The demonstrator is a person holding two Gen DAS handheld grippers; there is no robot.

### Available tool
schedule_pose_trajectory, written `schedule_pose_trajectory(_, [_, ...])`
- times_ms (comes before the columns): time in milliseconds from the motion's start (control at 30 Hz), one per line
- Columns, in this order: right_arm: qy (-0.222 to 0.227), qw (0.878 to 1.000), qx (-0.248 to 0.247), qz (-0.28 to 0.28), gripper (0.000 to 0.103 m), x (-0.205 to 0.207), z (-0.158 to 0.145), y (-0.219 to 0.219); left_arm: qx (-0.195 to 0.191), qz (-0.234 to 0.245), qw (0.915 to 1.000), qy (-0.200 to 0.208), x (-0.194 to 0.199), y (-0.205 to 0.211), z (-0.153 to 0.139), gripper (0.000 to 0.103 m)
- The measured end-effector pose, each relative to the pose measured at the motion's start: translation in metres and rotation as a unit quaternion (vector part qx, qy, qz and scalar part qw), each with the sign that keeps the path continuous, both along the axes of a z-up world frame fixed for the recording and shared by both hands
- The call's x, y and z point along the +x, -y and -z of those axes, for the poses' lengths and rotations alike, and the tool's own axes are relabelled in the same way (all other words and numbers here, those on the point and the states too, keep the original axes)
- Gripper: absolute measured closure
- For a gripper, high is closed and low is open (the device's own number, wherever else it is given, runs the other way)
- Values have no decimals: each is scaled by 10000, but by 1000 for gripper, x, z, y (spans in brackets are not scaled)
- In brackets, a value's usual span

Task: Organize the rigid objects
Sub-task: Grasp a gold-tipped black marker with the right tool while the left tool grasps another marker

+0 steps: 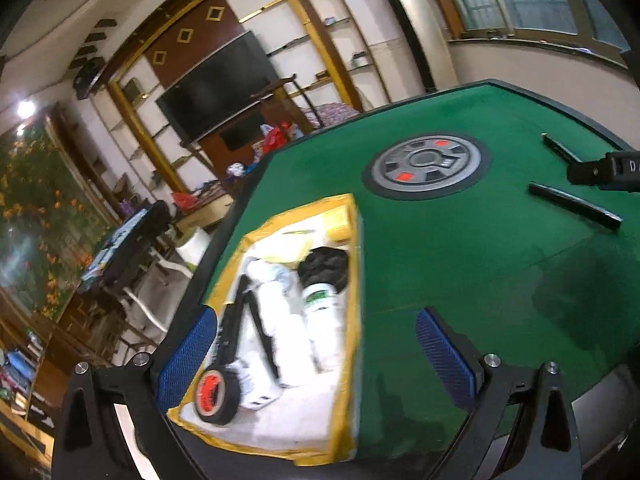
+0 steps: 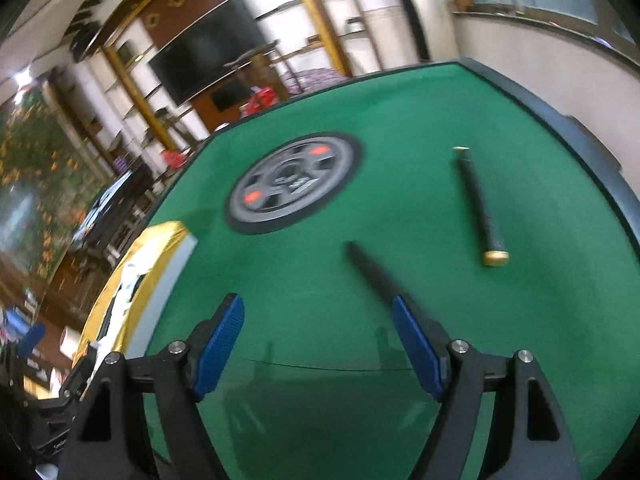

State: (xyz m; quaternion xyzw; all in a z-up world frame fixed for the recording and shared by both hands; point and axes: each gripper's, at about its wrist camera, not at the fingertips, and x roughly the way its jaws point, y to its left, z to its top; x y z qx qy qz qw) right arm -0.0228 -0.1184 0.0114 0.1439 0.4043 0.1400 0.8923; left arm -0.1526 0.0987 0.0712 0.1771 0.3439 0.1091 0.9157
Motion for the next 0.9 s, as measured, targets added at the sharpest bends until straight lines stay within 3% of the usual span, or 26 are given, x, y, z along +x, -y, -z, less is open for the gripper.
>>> schedule_pose_trajectory(167, [-115, 9979, 229, 591, 27, 0, 10, 56, -672, 208, 9971, -305, 4, 6, 3, 2])
schedule_pose_trajectory(333, [-420, 9911, 867, 918, 27, 6, 26, 92, -1412, 289, 9877, -605, 10, 2, 9, 2])
schedule_pose_trajectory(433, [-627, 9874, 1279, 695, 27, 14, 37, 86, -1560, 279, 9852, -655, 11, 4, 13, 2])
schedule_pose_trajectory(567, [-953, 9818, 1641, 67, 27, 27, 46, 48, -1693, 344, 9823, -720, 12, 7, 15, 2])
schedule_pose_trajectory(733, [-1070, 9771, 1609, -887, 27, 25, 43, -3, -1839, 472, 9786, -799, 18, 14, 16, 2])
schedule_pose_trajectory(900, [-874, 9841, 1306, -828, 27, 17, 28, 0, -1808, 649, 9769, -939, 25, 28, 23, 2])
